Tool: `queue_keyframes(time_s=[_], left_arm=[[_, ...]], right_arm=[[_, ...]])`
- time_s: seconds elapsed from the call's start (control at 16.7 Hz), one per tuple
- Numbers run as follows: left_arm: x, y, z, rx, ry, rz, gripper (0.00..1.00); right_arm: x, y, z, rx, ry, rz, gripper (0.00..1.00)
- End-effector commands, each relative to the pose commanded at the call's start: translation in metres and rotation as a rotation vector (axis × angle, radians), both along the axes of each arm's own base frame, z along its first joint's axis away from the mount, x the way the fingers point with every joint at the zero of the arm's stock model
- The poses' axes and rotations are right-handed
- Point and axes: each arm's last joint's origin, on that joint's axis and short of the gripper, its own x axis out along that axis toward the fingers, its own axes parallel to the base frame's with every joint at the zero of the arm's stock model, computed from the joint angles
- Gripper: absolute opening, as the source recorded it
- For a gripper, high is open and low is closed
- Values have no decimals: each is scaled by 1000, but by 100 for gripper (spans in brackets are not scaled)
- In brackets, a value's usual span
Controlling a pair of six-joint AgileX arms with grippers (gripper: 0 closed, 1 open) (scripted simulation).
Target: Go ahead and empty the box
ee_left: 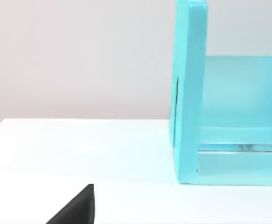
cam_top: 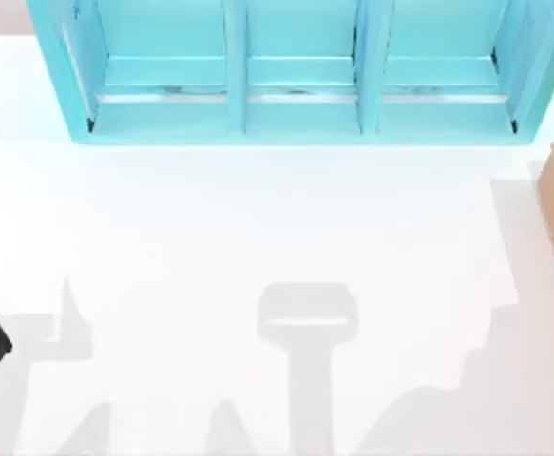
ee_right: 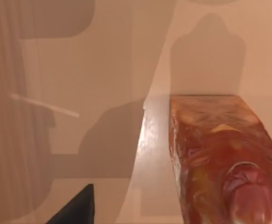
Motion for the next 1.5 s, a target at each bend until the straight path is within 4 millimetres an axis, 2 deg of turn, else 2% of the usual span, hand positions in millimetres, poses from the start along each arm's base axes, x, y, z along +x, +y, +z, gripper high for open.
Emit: queue_keyframes(time_s=[0.3,0.6,1.38,1.5], left_arm=[[0,0,0,0,0,0,100],[0,0,0,0,0,0,100],[0,0,0,0,0,0,100],[0,0,0,0,0,0,100]], right_arm=[[1,0,-45,0,-1,0,100],[0,0,-50,0,0,0,100],[0,0,-50,0,0,0,2],[0,0,-50,0,0,0,0]])
